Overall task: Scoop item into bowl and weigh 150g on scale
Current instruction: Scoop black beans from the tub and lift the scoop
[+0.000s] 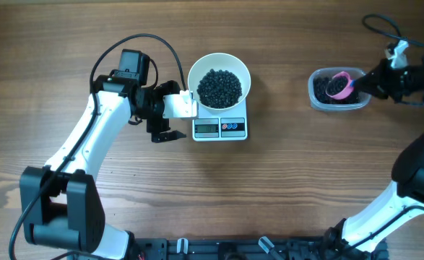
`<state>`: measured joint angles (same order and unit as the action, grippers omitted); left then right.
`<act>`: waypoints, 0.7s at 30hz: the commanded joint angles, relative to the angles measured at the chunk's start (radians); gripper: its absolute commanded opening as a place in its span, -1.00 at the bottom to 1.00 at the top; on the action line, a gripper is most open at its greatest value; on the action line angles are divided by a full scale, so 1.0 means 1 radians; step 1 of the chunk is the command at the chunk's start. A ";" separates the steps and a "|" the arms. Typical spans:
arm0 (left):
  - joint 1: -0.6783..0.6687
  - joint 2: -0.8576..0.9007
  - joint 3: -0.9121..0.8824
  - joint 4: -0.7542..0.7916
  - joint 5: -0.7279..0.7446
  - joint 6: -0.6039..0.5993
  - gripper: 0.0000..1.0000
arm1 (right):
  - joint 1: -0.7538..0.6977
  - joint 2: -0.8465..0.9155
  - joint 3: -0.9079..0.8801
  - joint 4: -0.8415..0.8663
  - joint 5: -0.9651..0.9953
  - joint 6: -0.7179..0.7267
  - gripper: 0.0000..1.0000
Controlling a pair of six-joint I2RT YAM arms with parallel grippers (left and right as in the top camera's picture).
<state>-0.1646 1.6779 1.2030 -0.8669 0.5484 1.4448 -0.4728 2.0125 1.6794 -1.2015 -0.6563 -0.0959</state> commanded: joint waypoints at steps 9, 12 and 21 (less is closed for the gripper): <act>-0.002 0.011 -0.006 0.000 0.023 -0.010 1.00 | -0.060 0.011 0.007 -0.073 -0.132 -0.200 -0.91; -0.002 0.011 -0.006 0.000 0.023 -0.010 1.00 | -0.060 0.011 0.007 -0.068 -0.132 -0.200 -0.91; -0.002 0.011 -0.006 0.000 0.023 -0.010 1.00 | -0.060 0.011 0.007 -0.042 -0.304 -0.199 -0.91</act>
<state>-0.1646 1.6779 1.2030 -0.8665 0.5484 1.4448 -0.5293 2.0125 1.6794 -1.2549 -0.8394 -0.2726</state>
